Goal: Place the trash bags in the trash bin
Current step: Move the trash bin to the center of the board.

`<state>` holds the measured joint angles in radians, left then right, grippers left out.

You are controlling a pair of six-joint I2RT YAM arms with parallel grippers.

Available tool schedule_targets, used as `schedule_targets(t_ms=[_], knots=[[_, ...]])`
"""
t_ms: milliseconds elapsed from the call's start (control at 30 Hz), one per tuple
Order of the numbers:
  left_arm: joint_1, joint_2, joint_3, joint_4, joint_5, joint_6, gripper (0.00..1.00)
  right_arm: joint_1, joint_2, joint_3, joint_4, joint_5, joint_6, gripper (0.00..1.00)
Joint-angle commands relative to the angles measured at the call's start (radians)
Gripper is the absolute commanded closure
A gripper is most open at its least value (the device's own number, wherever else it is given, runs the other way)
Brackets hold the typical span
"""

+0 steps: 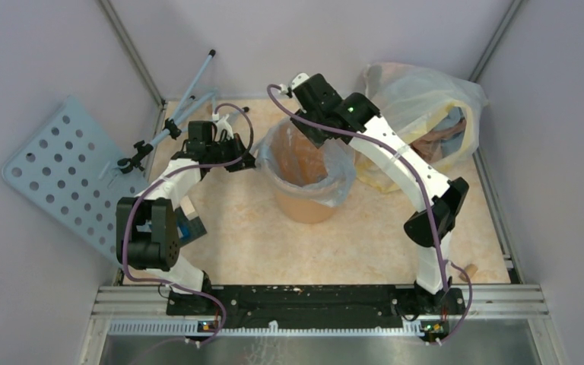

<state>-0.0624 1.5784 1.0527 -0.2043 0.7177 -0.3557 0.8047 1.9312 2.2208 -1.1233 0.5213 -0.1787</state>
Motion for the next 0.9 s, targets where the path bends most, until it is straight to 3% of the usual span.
schedule_targets(t_ms=[0,300,600,733,867], knots=[[-0.001,-0.025,0.023,0.008,0.003,0.023,1.00,0.013,0.001,0.047,0.008,-0.011,0.010,0.27],[0.000,-0.023,0.023,0.008,0.002,0.023,1.00,0.034,0.009,0.007,0.005,0.076,0.010,0.28],[0.000,-0.018,0.021,0.008,0.000,0.023,1.00,-0.019,-0.052,-0.040,0.051,0.090,0.032,0.65],[0.000,-0.018,0.021,0.009,0.000,0.021,1.00,-0.061,-0.066,-0.039,0.049,0.082,0.053,0.74],[0.000,-0.018,0.021,0.010,-0.003,0.021,1.00,-0.091,-0.117,-0.081,0.099,0.031,0.069,0.75]])
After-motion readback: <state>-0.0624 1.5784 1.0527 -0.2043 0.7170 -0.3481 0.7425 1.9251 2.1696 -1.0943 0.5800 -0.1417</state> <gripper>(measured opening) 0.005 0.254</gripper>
